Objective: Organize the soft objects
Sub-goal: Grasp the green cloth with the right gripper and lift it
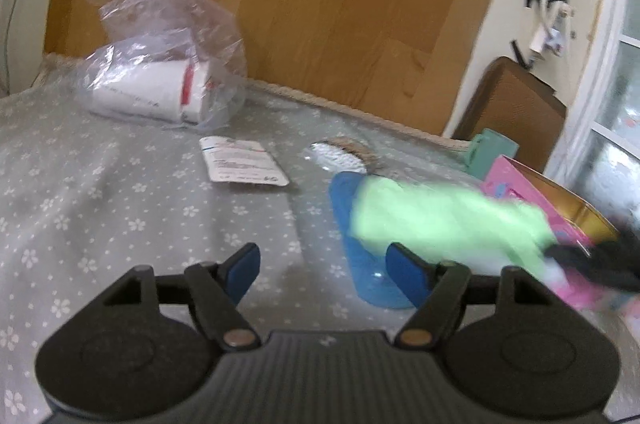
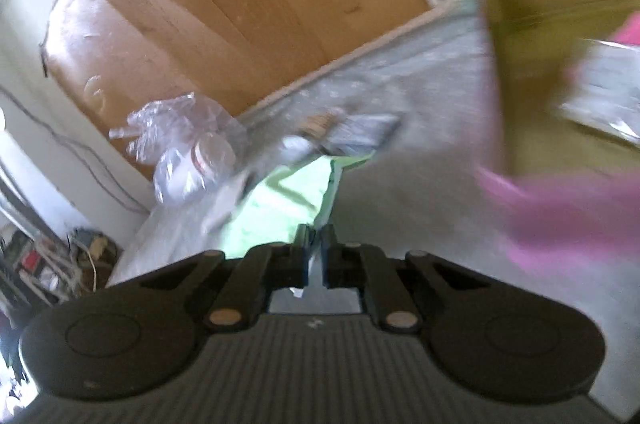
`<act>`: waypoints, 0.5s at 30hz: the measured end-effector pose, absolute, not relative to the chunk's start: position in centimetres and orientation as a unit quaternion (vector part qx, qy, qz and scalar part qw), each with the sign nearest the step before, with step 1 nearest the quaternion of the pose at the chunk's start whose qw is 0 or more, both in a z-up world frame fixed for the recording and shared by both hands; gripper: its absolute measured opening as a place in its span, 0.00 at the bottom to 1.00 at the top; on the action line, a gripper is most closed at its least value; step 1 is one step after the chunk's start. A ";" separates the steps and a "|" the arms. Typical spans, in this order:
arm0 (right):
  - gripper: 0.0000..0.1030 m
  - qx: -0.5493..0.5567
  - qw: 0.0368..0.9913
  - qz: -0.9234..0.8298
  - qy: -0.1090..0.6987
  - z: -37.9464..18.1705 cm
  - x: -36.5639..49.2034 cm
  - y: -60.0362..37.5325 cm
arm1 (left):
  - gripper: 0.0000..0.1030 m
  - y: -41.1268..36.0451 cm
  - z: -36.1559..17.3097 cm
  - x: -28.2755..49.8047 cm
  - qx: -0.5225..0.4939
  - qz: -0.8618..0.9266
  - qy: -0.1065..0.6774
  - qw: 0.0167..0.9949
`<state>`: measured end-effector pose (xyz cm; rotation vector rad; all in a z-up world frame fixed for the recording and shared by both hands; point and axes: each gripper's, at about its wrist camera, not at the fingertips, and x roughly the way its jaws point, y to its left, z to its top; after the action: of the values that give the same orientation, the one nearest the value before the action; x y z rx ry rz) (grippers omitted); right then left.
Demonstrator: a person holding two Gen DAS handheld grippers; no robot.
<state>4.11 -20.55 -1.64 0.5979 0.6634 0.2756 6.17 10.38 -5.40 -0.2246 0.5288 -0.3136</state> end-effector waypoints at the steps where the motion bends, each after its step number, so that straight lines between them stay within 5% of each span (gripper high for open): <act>1: 0.08 0.281 0.894 0.132 0.323 -1.9 1.6 -21.6 | 0.69 10.2 -5.3 6.0 -0.107 -0.163 0.258 0.946; 6: 0.15 0.205 0.918 0.069 0.333 -3.3 -5.4 -23.0 | 0.70 7.9 -4.3 4.2 -0.093 -0.228 0.264 0.933; 9: 0.46 0.089 0.950 0.035 0.298 -2.7 -7.3 -21.6 | 0.70 6.2 -3.7 2.5 -0.094 -0.260 0.276 0.921; 15: 0.50 0.046 0.957 0.124 0.256 -2.0 -4.0 -18.4 | 0.70 3.1 -2.8 0.6 -0.092 -0.280 0.306 0.905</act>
<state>-3.96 -18.37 -1.99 0.0928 0.5202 0.2518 0.63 3.15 -2.81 -0.1907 0.6320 -0.5794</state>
